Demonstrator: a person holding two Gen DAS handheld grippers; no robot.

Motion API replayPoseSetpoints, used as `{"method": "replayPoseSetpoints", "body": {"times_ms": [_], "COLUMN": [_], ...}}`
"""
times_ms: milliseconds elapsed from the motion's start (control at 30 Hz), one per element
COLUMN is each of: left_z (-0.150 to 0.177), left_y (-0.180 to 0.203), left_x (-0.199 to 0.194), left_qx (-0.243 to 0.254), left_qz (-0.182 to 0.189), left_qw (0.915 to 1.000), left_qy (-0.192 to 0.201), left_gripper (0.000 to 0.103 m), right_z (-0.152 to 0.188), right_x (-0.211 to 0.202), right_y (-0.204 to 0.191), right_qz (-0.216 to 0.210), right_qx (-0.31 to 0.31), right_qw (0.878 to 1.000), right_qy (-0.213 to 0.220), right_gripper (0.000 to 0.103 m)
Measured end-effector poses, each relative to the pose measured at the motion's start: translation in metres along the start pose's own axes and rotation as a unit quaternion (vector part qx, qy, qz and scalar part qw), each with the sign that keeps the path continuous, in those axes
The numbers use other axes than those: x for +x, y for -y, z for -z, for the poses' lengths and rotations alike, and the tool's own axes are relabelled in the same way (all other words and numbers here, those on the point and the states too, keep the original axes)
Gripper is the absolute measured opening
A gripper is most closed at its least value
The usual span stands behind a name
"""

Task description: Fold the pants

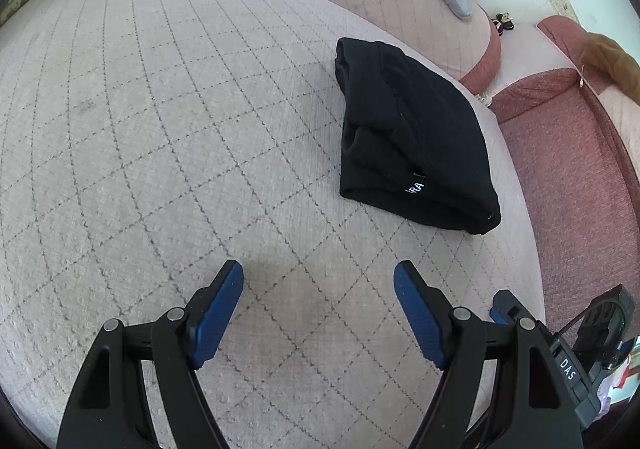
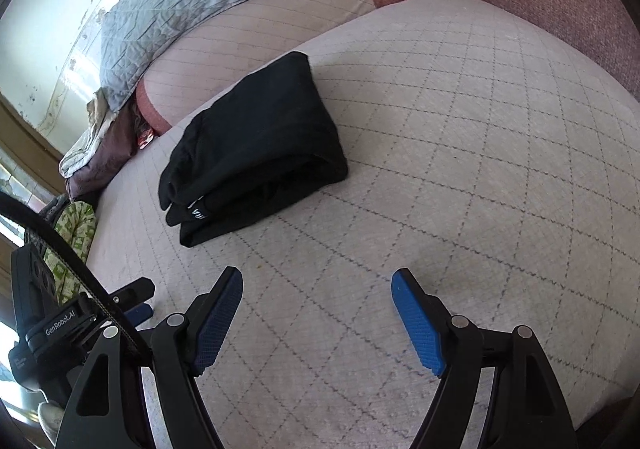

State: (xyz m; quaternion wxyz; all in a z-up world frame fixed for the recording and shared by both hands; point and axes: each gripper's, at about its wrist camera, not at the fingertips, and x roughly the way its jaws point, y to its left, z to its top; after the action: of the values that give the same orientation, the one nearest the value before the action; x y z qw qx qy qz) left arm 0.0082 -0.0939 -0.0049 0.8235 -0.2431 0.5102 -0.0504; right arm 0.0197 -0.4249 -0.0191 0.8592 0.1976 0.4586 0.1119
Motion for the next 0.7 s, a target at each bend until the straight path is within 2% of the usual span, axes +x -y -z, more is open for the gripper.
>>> {"method": "replayPoseSetpoints", "body": {"times_ms": [200,300,400,533,700], "left_z": [-0.012,-0.032,-0.051,-0.076,-0.09], "left_y": [0.008,0.013,0.015,0.013,0.004], "left_x": [0.004,0.003,0.004,0.012,0.04], "left_qx": [0.002,-0.013,-0.022,-0.024,-0.048], "left_qz": [0.015,0.044,0.057,0.056,0.077], "left_qw": [0.9998,0.9989,0.9981,0.9981,0.9956], "left_qy": [-0.011,-0.01,-0.005,0.006,-0.023], "left_gripper": [0.077,0.077,0.077,0.077,0.078], "right_z": [-0.01,-0.033,-0.062,-0.099,-0.11], "right_x": [-0.002,-0.007,-0.008,0.013,0.06], "right_y": [0.001,-0.001,0.002,0.01,0.015], "right_qz": [-0.007,-0.013,-0.016,-0.013,-0.061], "right_qx": [0.012,0.014,0.026,0.043,0.084], "right_qw": [1.0,1.0,0.999,0.999,0.994], "right_qy": [-0.002,0.006,0.015,0.012,-0.035], "right_gripper": [0.082,0.082,0.082,0.083,0.083]}}
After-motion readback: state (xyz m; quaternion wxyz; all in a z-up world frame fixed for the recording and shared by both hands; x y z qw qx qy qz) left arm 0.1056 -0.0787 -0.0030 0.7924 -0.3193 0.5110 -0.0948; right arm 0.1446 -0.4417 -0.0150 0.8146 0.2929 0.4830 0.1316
